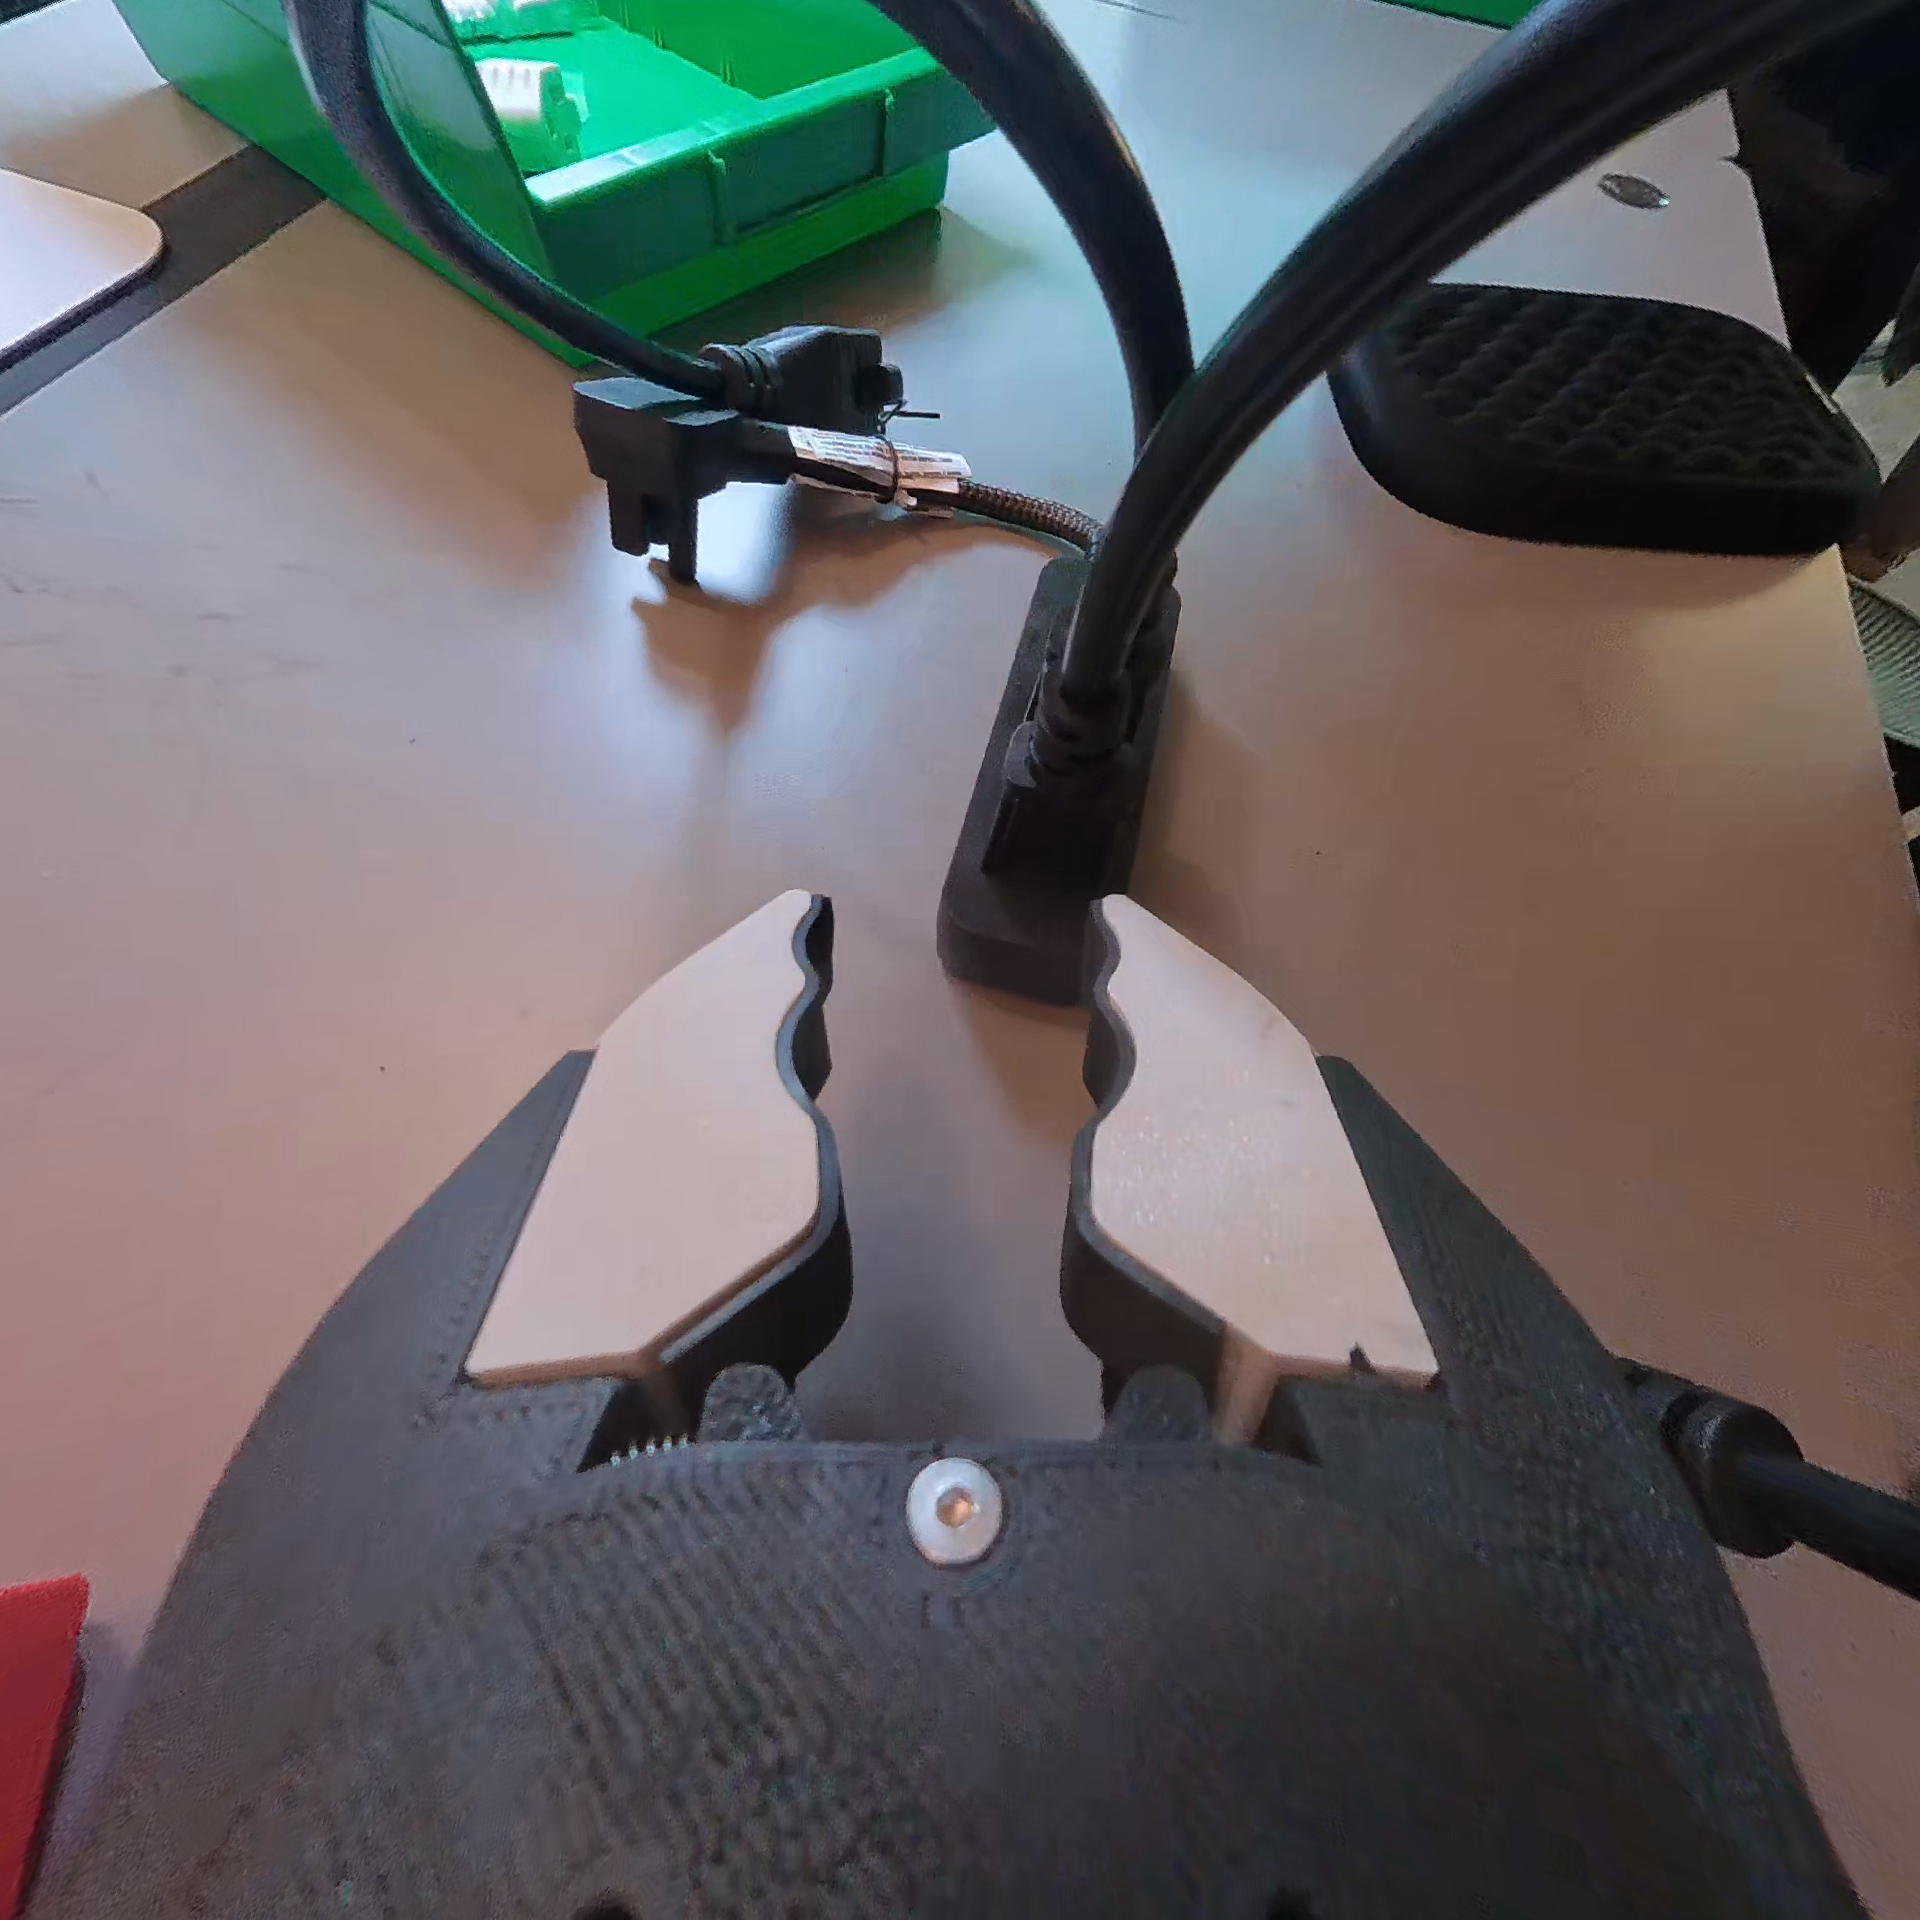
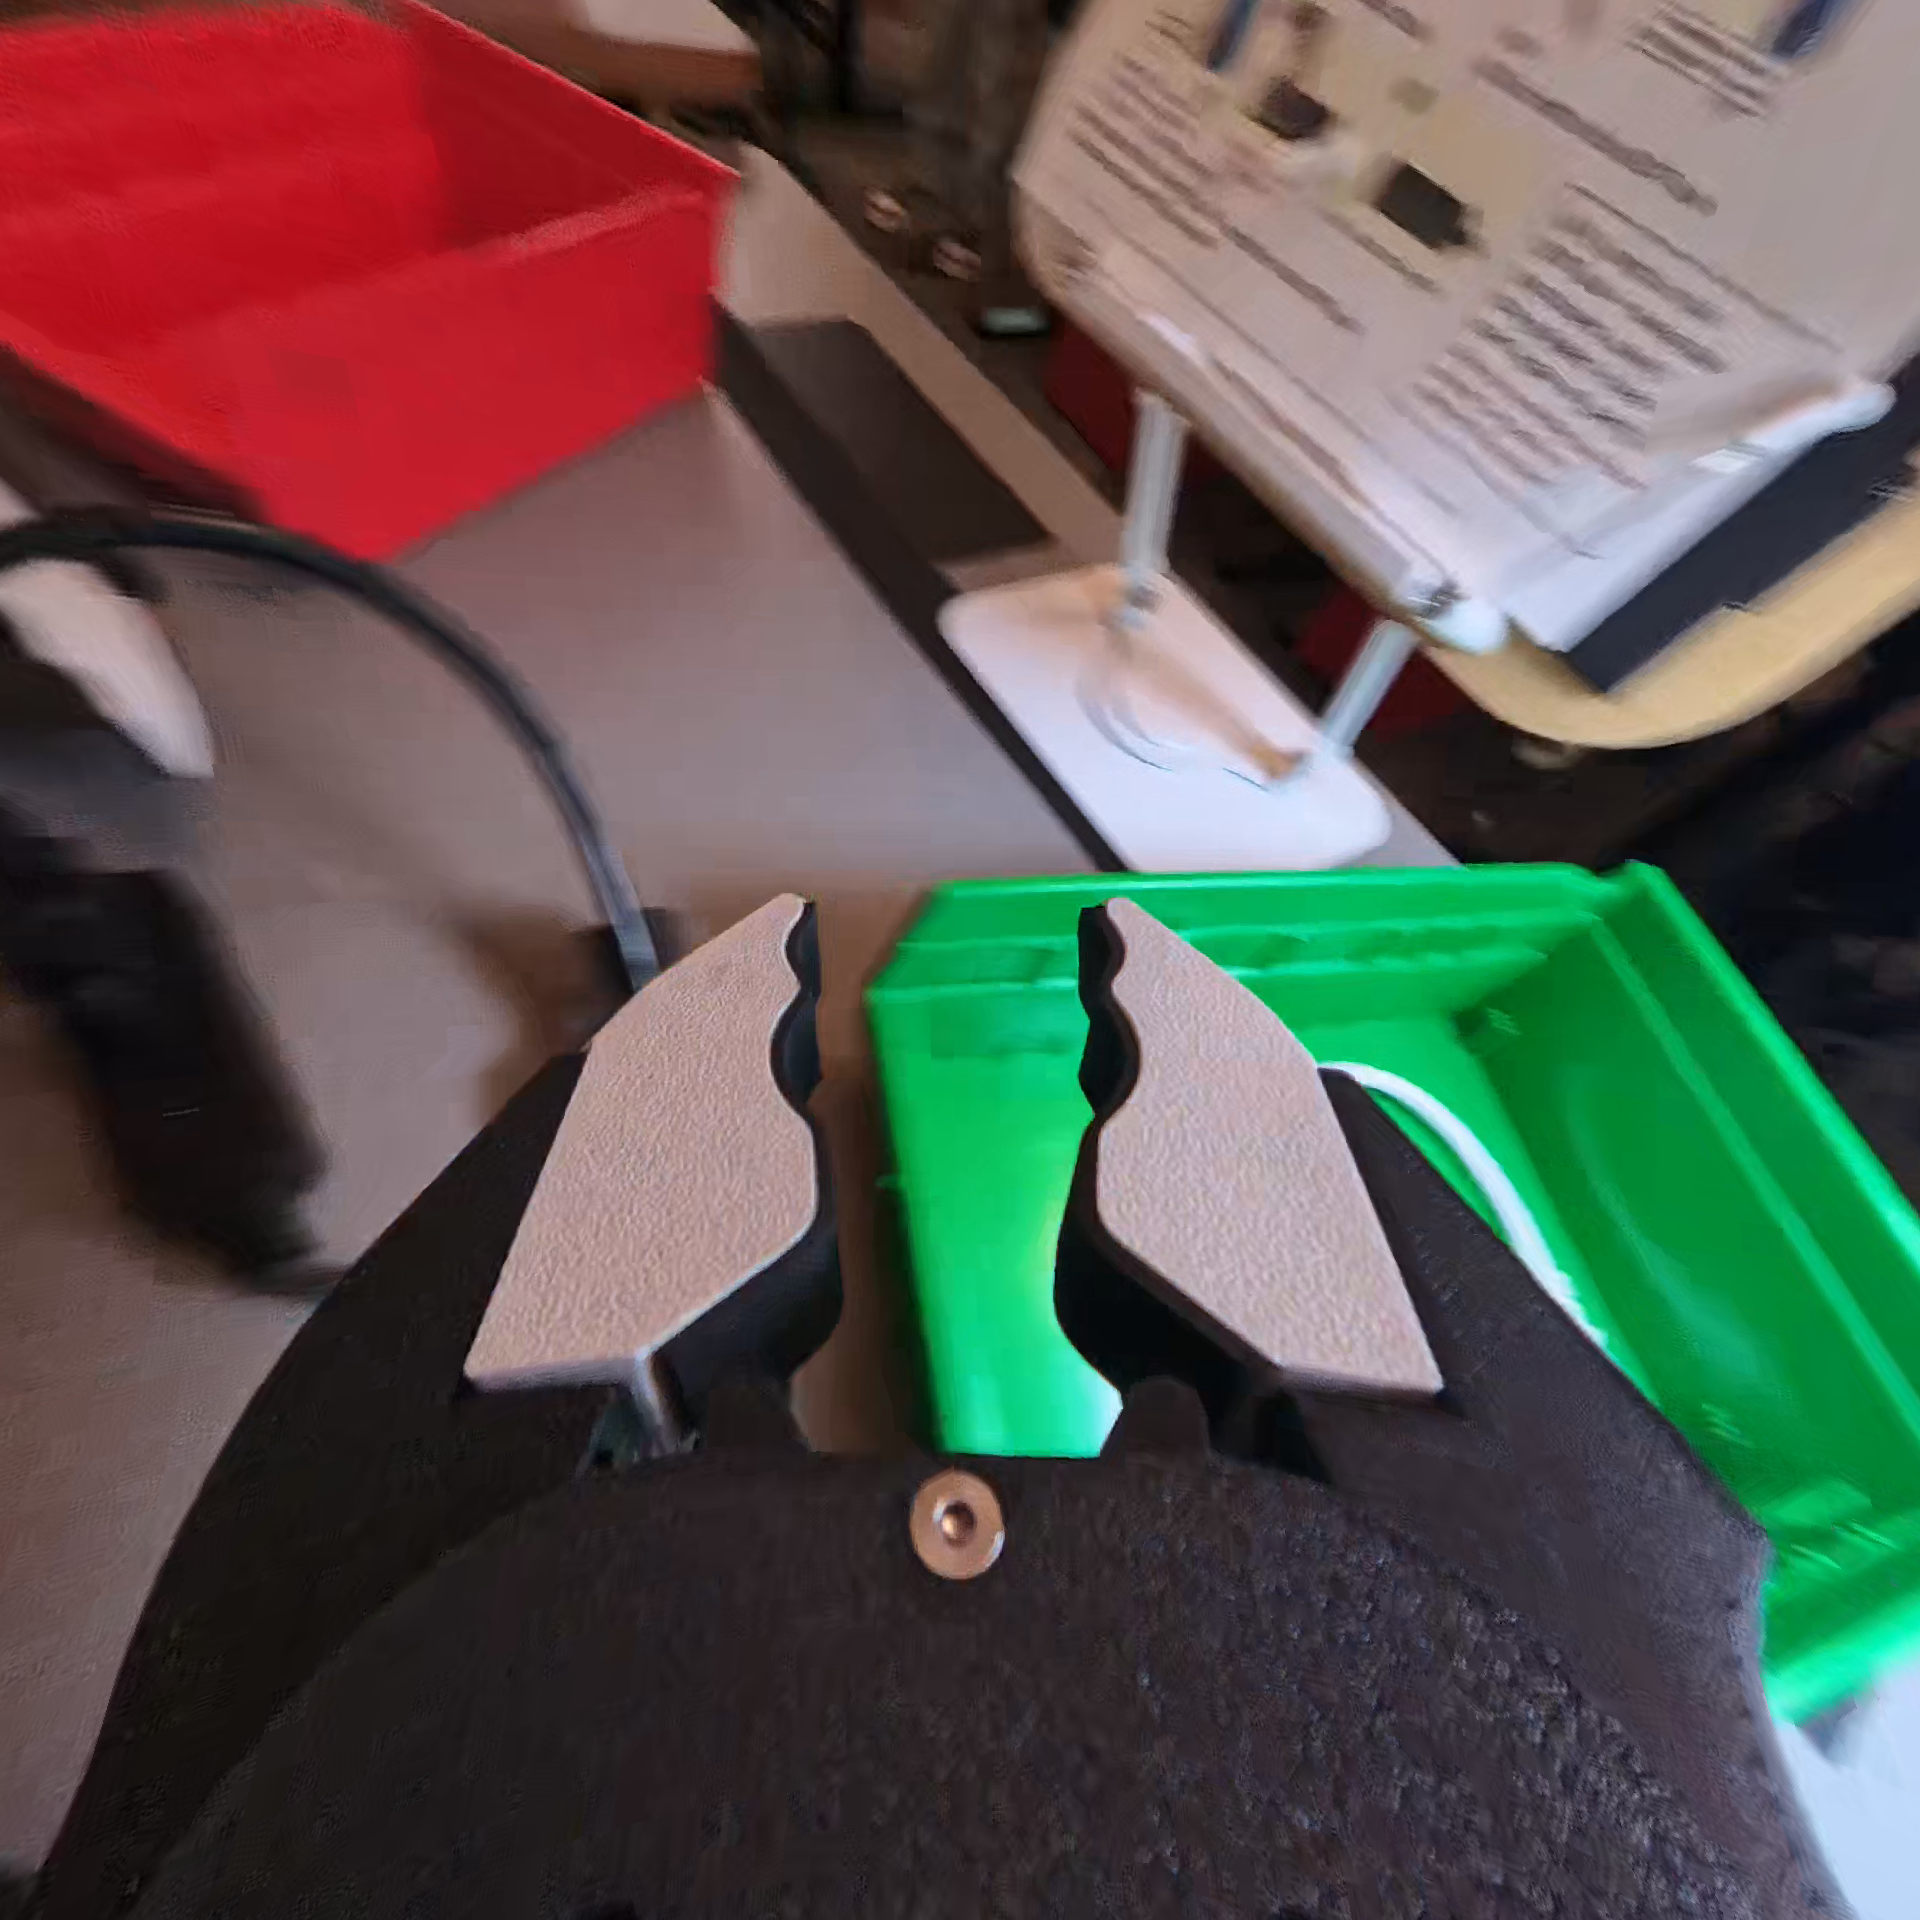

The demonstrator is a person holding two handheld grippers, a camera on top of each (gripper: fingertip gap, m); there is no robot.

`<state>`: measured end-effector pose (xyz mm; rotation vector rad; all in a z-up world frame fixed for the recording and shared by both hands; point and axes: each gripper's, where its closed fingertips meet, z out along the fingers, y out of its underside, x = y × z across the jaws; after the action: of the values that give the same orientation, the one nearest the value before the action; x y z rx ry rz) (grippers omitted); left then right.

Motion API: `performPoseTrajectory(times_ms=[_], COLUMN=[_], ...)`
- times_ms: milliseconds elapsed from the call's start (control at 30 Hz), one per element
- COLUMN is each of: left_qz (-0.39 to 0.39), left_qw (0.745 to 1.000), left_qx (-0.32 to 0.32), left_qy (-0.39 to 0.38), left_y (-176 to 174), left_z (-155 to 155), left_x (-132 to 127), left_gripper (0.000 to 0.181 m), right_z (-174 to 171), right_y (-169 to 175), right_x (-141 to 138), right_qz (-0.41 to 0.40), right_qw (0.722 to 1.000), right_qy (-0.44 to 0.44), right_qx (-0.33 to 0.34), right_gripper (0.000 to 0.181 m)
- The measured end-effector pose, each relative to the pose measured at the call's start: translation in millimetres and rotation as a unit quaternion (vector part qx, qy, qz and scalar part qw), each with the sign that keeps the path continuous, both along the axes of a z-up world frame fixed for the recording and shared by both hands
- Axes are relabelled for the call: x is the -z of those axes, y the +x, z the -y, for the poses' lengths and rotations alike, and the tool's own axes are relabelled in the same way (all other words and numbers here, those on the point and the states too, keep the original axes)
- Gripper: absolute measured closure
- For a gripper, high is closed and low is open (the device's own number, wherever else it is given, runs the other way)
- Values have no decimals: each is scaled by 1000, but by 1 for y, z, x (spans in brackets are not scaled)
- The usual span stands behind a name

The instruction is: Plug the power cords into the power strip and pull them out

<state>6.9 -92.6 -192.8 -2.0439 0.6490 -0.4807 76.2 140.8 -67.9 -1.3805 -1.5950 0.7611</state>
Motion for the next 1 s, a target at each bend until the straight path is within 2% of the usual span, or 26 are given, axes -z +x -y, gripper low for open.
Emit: performPoseTrajectory(times_ms=[67, 167, 233, 300, 367, 467, 833, 1000], left_qz=[-11, -32, -41, -50, -59, -74, -115, -154], left_qw=[1000, 999, 999, 998, 997, 995, 983, 972], left_qx=[8, 21, 31, 43, 55, 70, 120, 141], left_qy=[1, -2, -7, -13, -19, -21, -73, -104], left_y=[3, 6, 10, 14, 19, 25, 32, 32], left_z=[0, 0, -1, -3, -5, -7, -9, -7], left_x=[1, 4, 6, 8, 10, 12, 16, 17], left_gripper=[135, 135, 135, 135, 137, 142, 155, 153], right_z=[55, 128, 161, 181, 188, 194, 208, 214], right_y=[4, 9, 10, 7, 3, -2, -17, -24], right_x=[6, 32, 55, 78, 98, 111, 129, 123], right_qz=[-16, -6, 8, 17, 33, 46, 93, 71], right_qw=[998, 990, 983, 978, 976, 974, 959, 955], right_qy=[-20, -38, -52, -68, -68, -57, -30, -40], right_qx=[-54, -136, -175, -196, -205, -215, -267, -286], right_gripper=[133, 135, 136, 136, 139, 142, 148, 158])
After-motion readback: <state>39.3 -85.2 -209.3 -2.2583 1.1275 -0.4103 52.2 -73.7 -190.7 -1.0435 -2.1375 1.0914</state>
